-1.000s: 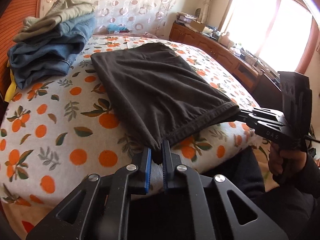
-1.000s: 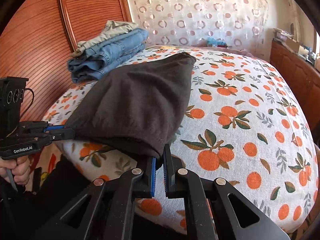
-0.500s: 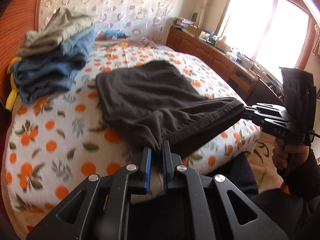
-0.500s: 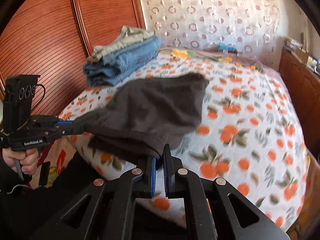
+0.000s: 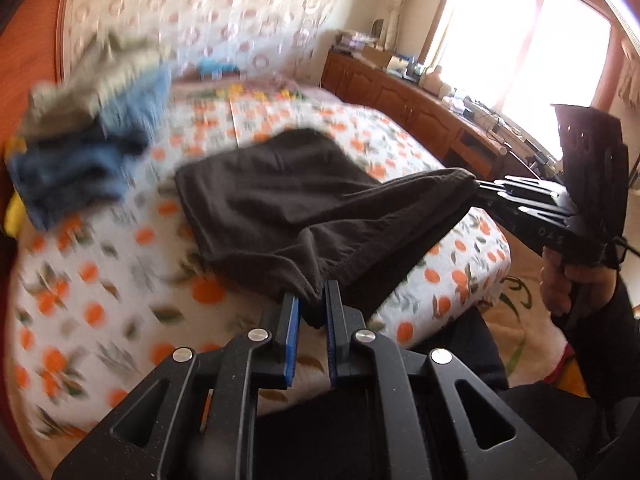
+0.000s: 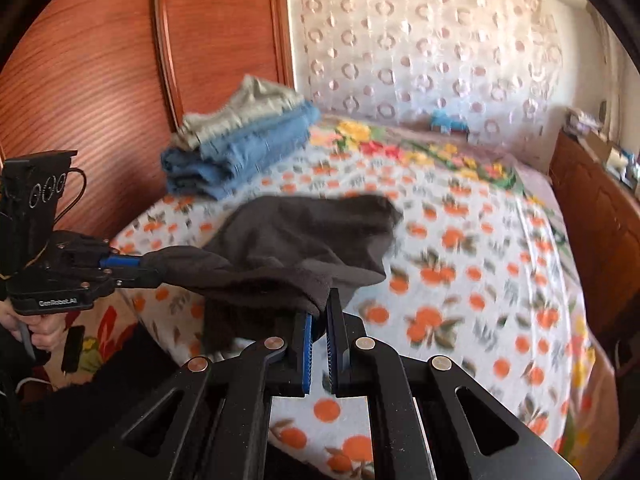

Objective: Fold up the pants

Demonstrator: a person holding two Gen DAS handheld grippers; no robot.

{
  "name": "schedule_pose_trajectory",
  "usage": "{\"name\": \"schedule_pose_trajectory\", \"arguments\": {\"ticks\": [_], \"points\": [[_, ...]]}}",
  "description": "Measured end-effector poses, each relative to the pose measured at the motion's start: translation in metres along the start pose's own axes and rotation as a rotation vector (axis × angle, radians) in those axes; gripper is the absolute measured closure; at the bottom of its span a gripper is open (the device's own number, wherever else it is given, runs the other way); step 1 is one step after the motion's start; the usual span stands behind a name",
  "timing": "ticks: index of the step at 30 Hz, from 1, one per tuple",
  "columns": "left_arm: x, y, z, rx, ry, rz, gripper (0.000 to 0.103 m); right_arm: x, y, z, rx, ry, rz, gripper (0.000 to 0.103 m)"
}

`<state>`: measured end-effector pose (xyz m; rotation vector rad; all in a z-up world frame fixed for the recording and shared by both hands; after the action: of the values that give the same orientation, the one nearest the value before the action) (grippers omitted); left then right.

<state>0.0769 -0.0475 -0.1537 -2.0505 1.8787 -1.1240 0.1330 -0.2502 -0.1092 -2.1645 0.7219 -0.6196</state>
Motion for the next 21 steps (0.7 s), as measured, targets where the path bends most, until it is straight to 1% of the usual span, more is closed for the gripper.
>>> {"name": "schedule_pose_trajectory", "arguments": {"ticks": [4, 6, 7, 9, 10, 13, 17, 21], "points": [[0.001, 0.018, 0.019, -0.054, 0.034, -0.066, 0.091, 0.004, 0.026, 0.012, -0.043, 0.005, 0.045, 0.097], [0.006, 0.020, 0.023, -0.054, 0.043, -0.080, 0.090, 0.006, 0.037, 0.015, -0.058, 0.007, 0.067, 0.097], [0.008, 0.020, 0.024, -0.052, 0.044, -0.079, 0.088, 0.008, 0.038, 0.018, -0.066, 0.010, 0.076, 0.097], [0.014, 0.020, 0.024, -0.043, 0.032, -0.052, 0.079, 0.014, 0.043, 0.023, -0.076, 0.011, 0.096, 0.097], [0.016, 0.021, 0.024, -0.034, 0.025, -0.040, 0.073, 0.014, 0.042, 0.023, -0.078, 0.009, 0.104, 0.097], [0.020, 0.024, 0.021, -0.024, 0.012, -0.011, 0.067, 0.014, 0.045, 0.027, -0.081, 0.008, 0.114, 0.097], [0.017, 0.027, 0.010, 0.013, -0.054, 0.038, 0.066, 0.013, 0.048, 0.028, -0.078, 0.013, 0.108, 0.097], [0.017, 0.025, -0.005, 0.062, -0.077, 0.073, 0.066, 0.014, 0.051, 0.031, -0.078, 0.009, 0.113, 0.097]]}}
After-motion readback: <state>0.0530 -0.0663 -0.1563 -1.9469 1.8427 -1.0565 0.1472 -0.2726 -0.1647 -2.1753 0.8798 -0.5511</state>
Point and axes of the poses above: each gripper's, at about its wrist camera, not at the fingertips, and z roughly the way its jaws point, x to its right, y to its underside, the point moved 10 cm from there along z, roughly the way its jaws point, and after that the axes turned 14 degrees about -z, right-handed, at the moved point
